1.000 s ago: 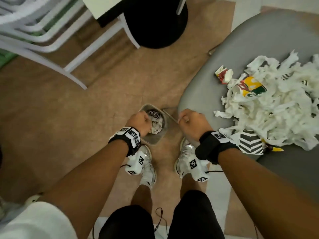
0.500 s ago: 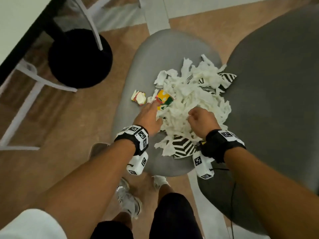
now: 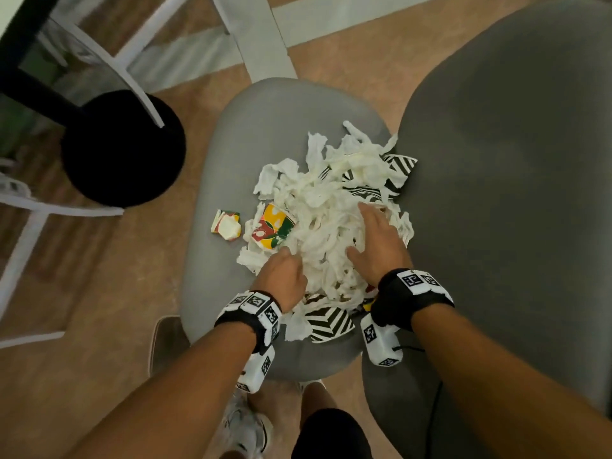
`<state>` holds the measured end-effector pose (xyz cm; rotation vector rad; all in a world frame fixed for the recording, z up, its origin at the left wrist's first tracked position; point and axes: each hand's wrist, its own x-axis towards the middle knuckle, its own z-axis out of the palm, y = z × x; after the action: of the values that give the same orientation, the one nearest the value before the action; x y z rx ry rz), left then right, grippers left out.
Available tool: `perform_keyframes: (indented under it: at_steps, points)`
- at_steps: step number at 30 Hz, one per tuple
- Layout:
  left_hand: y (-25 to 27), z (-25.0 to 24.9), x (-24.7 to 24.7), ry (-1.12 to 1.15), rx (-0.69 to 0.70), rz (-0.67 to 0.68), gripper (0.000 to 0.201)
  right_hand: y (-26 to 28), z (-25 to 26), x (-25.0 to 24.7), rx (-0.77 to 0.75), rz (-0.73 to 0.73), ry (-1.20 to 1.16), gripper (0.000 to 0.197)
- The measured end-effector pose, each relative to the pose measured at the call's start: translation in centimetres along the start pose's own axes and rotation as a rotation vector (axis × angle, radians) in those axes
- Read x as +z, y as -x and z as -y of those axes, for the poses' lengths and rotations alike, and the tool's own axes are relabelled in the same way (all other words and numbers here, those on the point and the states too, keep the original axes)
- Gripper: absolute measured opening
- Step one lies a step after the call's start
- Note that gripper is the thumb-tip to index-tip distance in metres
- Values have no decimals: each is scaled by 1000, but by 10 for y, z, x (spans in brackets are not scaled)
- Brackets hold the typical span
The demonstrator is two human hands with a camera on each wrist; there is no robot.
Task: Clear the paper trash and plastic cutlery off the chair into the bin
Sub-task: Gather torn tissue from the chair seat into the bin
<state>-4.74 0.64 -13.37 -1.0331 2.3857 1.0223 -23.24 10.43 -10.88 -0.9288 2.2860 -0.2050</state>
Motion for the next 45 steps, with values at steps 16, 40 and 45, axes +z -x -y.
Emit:
perform_keyframes:
  at_steps: [16, 40, 45]
  points:
    - [-9, -10, 8, 192, -79, -165, 17, -14, 23, -6, -141, -165, -14, 32]
    - [6, 4, -11, 372, -202, -402, 26, 17, 32, -6, -174, -122, -337, 35]
    - [19, 8, -21, 531, -353, -433, 23, 26, 51, -12, -183, -111, -294, 30]
